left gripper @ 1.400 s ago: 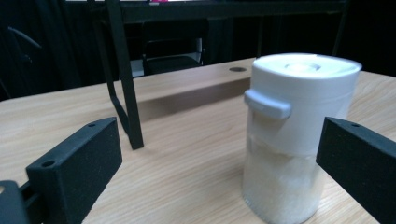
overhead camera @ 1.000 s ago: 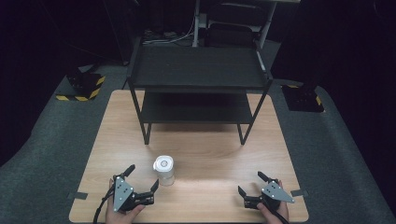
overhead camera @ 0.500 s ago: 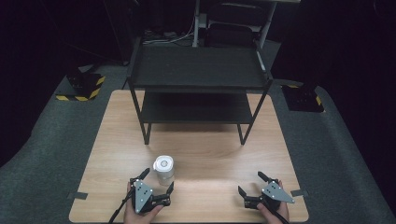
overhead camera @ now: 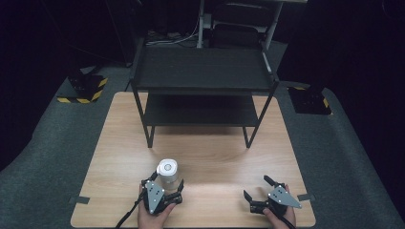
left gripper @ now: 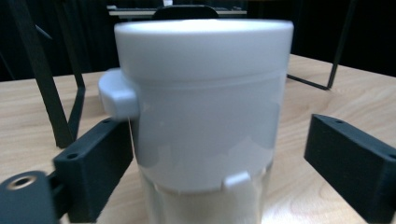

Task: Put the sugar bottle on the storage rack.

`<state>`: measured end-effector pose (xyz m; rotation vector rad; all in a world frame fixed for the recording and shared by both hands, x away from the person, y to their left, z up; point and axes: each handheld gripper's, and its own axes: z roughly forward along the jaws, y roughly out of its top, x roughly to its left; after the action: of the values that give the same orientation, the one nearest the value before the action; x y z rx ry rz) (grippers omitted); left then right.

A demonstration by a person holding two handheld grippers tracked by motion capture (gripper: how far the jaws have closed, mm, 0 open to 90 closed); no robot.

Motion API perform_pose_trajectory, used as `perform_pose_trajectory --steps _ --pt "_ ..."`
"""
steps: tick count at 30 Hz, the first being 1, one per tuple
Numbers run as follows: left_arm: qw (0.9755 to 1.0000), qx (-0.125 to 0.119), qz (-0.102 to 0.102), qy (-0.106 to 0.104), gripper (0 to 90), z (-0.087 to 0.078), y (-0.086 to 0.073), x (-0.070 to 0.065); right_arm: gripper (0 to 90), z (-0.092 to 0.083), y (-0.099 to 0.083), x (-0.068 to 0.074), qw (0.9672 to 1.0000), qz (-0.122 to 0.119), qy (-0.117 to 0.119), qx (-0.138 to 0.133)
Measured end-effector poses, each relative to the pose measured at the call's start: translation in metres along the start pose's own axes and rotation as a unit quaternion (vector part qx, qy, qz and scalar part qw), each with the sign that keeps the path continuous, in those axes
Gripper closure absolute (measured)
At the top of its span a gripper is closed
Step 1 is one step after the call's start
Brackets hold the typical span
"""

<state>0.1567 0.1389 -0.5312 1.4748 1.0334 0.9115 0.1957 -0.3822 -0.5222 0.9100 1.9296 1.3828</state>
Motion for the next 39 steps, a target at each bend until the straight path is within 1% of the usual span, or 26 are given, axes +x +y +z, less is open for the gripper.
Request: perform_pose_trajectory --steps 2,4,8,13,18,20,23,24,25,29,35,39 --pt "1.0000 0.000 -0.003 0.006 11.3 0.002 0.001 -0.003 0.1 0.000 0.000 0.000 1.0000 0.000 0.000 0.000" --pt "0.9999 0.000 -0.007 0.013 14.7 0.003 0.002 -0.006 0.2 0.000 0.000 0.000 1.0000 0.000 0.001 0.000" --pt "0.9996 0.000 -0.005 0.026 17.9 0.004 0.001 -0.012 0.2 0.000 0.000 0.000 1.0000 0.000 0.001 -0.001" --pt "0.9994 0.004 -0.007 0.035 22.0 0.005 0.001 -0.014 0.2 0.000 0.000 0.000 1.0000 0.000 0.001 -0.001" --pt "0.9992 0.005 -0.007 0.039 23.8 0.006 0.001 -0.015 0.1 0.000 0.000 0.000 1.0000 -0.001 0.001 -0.001" --pt "0.9991 0.004 -0.011 0.040 24.2 0.007 0.000 -0.016 0.2 0.000 0.000 0.000 1.0000 -0.001 0.001 -0.001" --pt "0.9990 0.004 -0.008 0.045 24.6 0.008 -0.001 -0.018 0.1 0.000 0.000 0.000 1.0000 -0.002 0.001 -0.001" --pt "0.9989 0.004 -0.007 0.047 26.5 0.008 -0.001 -0.018 0.1 0.000 -0.001 0.000 1.0000 -0.002 0.001 -0.002" --pt "0.9989 0.003 -0.009 0.046 29.0 0.008 -0.001 -0.017 0.1 0.000 -0.001 0.000 1.0000 -0.001 0.001 -0.002" --pt "0.9990 0.008 -0.016 0.041 29.3 0.008 0.002 -0.014 0.1 0.000 -0.001 -0.001 1.0000 -0.002 0.002 -0.002" --pt "0.9994 0.012 -0.015 0.030 29.4 0.009 0.005 -0.007 0.1 0.000 -0.001 -0.001 1.0000 -0.002 0.003 -0.002" --pt "0.9995 0.013 -0.009 0.026 29.5 0.008 0.006 -0.005 0.1 0.000 -0.001 -0.001 1.0000 -0.002 0.003 -0.003"
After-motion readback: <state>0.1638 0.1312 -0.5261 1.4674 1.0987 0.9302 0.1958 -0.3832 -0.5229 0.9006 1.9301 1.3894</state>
